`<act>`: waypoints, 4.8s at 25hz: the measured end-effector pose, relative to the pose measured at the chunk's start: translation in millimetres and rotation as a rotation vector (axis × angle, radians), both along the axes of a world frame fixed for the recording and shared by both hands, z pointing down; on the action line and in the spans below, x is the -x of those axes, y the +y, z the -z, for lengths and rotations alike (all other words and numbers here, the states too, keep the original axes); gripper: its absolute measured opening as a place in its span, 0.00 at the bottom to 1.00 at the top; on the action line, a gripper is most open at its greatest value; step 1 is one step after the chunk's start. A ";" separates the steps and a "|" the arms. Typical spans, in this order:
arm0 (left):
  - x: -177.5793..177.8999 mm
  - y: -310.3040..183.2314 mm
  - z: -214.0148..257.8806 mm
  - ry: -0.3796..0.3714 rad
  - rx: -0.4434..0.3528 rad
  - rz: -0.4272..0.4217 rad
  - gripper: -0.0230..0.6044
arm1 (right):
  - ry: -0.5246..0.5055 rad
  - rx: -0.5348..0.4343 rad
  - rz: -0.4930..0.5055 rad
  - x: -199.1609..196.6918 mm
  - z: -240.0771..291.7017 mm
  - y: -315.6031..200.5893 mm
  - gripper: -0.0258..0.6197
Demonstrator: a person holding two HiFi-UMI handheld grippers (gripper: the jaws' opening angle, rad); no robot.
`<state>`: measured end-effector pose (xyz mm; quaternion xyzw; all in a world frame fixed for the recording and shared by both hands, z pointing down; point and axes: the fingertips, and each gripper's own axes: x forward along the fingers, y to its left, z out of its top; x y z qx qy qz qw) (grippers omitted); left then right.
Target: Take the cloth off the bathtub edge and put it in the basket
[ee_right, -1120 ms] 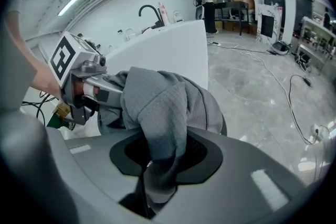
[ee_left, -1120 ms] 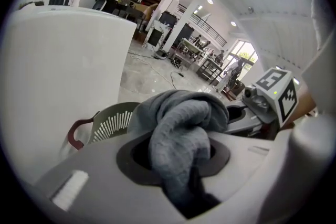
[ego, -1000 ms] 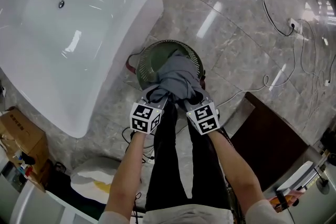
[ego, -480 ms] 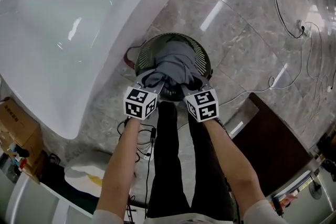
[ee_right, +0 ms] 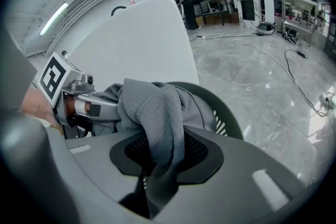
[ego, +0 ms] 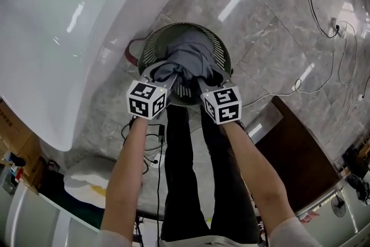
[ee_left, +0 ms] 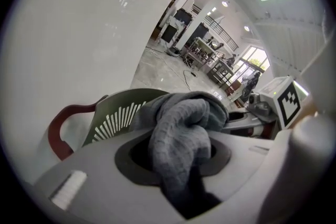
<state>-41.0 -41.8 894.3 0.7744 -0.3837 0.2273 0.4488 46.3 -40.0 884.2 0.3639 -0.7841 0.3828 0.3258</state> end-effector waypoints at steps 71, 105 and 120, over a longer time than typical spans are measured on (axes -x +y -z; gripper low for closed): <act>31.1 104.9 288.3 0.021 0.031 -0.091 0.38 | 0.038 0.018 -0.150 -19.1 309.6 73.6 0.27; -27.7 233.9 411.4 -0.106 -0.241 0.145 0.38 | -0.120 -0.125 0.020 -63.6 403.0 213.4 0.27; -18.8 224.4 430.1 -0.126 -0.292 0.183 0.22 | -0.151 -0.146 0.049 -53.4 417.0 202.6 0.12</act>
